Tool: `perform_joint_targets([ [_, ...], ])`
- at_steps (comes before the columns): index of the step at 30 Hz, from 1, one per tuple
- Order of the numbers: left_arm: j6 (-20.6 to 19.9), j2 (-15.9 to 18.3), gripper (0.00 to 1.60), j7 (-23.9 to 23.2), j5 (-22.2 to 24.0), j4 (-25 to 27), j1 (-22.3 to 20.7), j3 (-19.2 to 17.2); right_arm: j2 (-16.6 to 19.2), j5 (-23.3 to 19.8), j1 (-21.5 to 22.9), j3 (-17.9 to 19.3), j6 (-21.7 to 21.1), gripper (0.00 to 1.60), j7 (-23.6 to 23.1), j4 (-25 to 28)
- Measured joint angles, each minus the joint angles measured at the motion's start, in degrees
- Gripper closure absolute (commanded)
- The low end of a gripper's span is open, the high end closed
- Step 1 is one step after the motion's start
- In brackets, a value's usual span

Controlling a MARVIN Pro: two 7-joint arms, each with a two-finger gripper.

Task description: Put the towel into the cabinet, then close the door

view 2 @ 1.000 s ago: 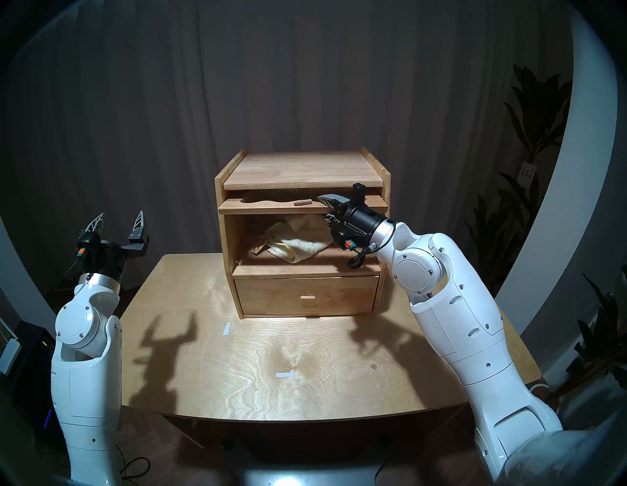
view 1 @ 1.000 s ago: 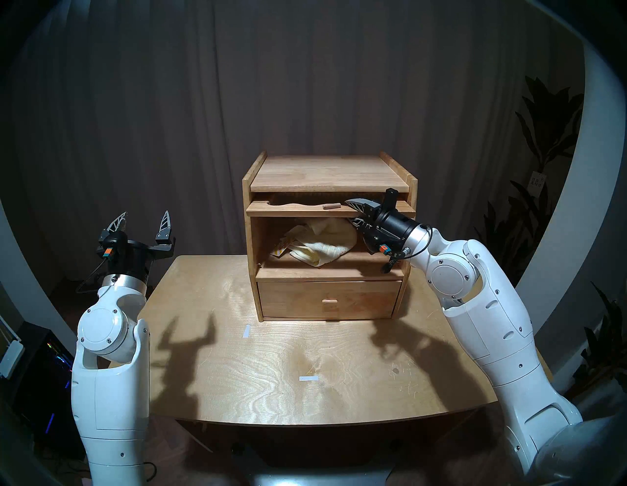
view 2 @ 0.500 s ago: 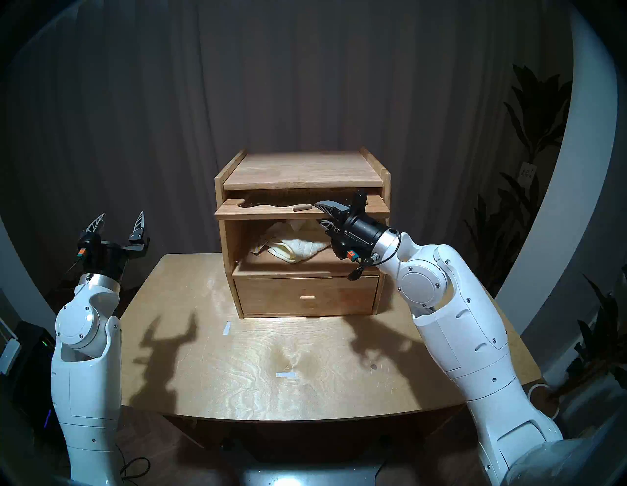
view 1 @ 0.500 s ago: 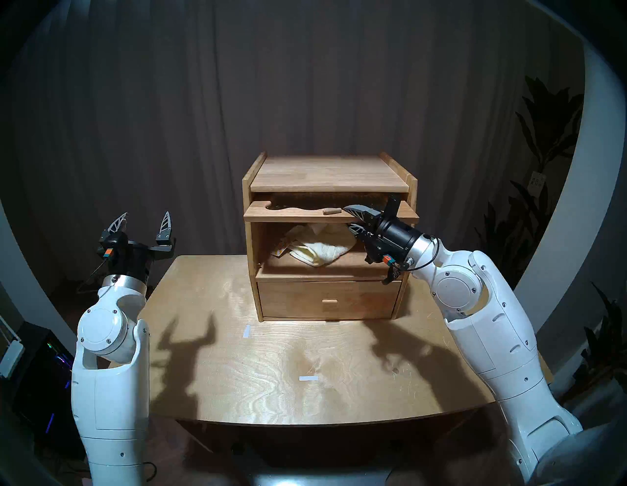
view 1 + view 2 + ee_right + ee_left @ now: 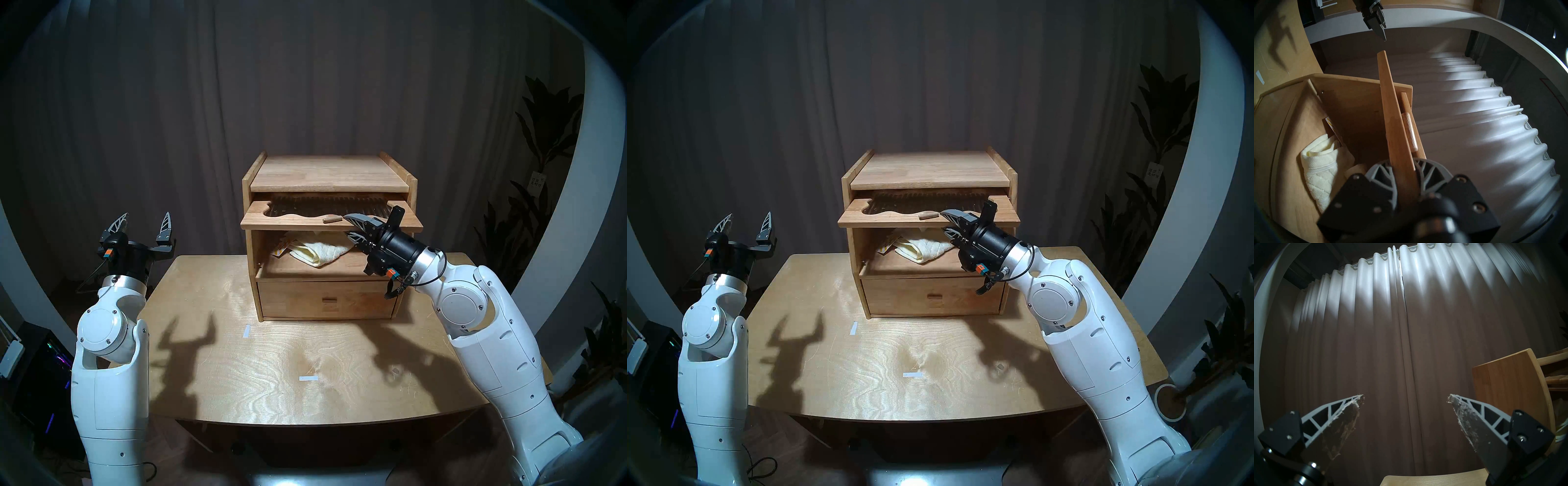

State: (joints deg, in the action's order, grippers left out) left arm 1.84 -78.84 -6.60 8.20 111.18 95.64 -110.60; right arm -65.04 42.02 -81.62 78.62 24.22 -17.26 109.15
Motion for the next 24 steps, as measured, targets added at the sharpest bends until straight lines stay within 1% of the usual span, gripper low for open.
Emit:
perform_joint_targets([
  [24, 0.0, 0.0, 0.0, -0.13, -0.01, -0.1, -0.02, -0.13, 0.92, -1.02, -9.65, 1.9, -0.21, 1.6, 2.38, 6.88],
])
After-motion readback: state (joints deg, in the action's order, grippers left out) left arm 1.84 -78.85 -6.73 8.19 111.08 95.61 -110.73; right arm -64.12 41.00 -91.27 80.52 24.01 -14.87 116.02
